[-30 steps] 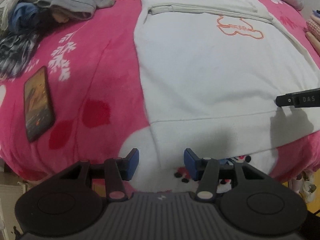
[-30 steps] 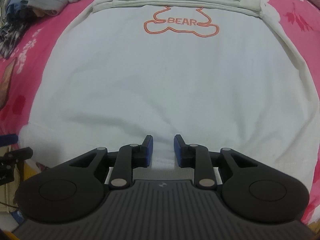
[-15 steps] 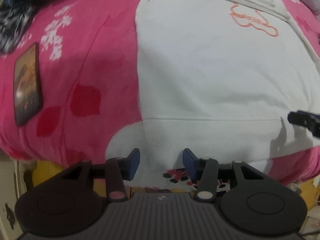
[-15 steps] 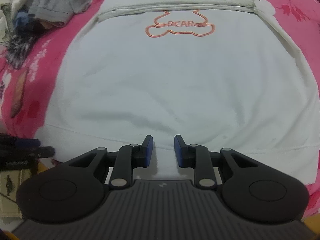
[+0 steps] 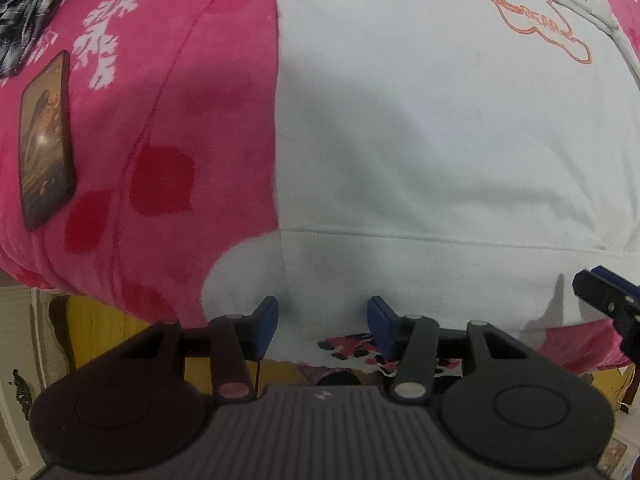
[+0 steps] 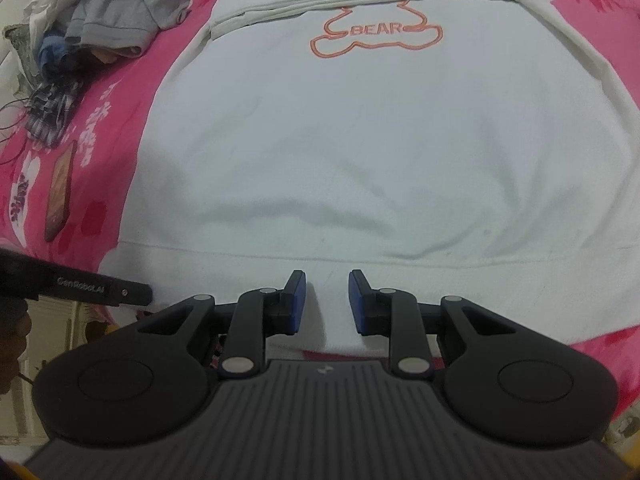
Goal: Fold clothes
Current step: 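Lower the left gripper onto the ribbed hem edge of the sweatshirt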
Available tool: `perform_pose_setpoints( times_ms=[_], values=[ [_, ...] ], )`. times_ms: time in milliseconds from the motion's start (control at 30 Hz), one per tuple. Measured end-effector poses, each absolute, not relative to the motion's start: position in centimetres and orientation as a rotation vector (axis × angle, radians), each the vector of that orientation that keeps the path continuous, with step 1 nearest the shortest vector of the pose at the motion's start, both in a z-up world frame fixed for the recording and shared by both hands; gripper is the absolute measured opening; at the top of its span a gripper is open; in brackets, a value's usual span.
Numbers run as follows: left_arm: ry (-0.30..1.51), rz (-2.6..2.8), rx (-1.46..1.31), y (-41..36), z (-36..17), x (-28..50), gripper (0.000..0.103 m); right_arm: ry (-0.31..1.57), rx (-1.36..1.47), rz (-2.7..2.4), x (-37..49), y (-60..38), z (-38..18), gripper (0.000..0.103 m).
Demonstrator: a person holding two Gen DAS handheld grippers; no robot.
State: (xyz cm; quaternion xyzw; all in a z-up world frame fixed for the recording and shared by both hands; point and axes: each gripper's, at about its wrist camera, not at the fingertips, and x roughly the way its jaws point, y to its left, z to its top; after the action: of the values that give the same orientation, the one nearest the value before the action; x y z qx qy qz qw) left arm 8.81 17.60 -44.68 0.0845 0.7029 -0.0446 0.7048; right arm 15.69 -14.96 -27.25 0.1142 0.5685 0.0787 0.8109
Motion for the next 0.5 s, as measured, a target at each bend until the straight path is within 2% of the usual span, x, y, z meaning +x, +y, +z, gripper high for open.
perform_pose_setpoints(
  times_ms=[500],
  values=[
    [1.581, -0.095, 0.233, 16.7, -44.9, 8.8, 0.051, 1.284, 0.452, 0.154, 13.7, -15.3, -28.5, 0.022]
  ],
)
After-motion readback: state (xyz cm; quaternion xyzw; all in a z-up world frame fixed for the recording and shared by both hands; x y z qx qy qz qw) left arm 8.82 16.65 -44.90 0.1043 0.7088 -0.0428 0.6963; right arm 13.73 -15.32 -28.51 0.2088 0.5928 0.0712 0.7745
